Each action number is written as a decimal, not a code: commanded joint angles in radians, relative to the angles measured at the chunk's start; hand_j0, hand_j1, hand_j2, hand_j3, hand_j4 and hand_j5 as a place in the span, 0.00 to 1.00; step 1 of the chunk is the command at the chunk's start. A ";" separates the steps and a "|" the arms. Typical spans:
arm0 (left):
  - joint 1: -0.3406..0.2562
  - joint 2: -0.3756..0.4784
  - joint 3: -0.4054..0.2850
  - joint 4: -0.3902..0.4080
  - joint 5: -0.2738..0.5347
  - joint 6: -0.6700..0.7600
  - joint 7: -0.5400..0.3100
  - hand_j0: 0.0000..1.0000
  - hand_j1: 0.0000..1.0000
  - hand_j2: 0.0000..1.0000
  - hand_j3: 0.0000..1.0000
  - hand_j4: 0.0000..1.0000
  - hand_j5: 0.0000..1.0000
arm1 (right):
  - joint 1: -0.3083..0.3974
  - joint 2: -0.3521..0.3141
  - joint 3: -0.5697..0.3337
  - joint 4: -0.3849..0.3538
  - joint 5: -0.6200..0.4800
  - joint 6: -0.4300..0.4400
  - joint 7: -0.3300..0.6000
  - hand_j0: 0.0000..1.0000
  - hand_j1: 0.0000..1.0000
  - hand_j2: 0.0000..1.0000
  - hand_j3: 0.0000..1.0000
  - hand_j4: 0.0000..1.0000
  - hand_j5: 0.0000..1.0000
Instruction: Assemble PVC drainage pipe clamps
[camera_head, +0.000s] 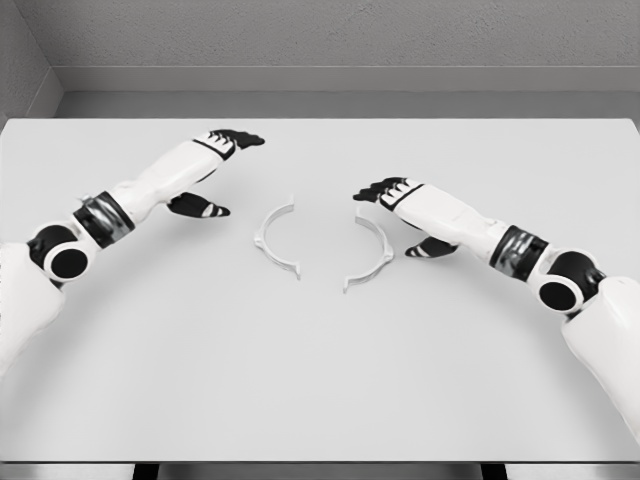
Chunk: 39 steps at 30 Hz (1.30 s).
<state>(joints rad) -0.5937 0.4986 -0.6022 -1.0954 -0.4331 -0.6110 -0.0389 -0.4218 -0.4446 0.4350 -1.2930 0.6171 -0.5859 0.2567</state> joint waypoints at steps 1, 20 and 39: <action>0.000 -0.009 -0.004 0.011 0.008 0.000 0.001 1.00 1.00 1.00 1.00 1.00 1.00 | -0.002 0.010 0.004 0.008 -0.007 0.001 -0.001 1.00 1.00 1.00 1.00 1.00 1.00; -0.011 0.002 0.001 0.012 0.011 0.000 0.001 1.00 1.00 1.00 1.00 1.00 1.00 | -0.023 0.072 0.059 -0.011 -0.007 0.037 0.001 1.00 1.00 1.00 1.00 1.00 1.00; -0.011 -0.009 -0.016 0.028 0.008 0.000 0.001 1.00 1.00 1.00 1.00 1.00 1.00 | 0.087 -0.161 -0.220 -0.250 -0.063 0.051 -0.001 1.00 1.00 1.00 1.00 1.00 1.00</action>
<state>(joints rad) -0.6043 0.4929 -0.6107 -1.0738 -0.4305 -0.6110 -0.0389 -0.2992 -0.5463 0.3268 -1.4545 0.5906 -0.5344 0.2571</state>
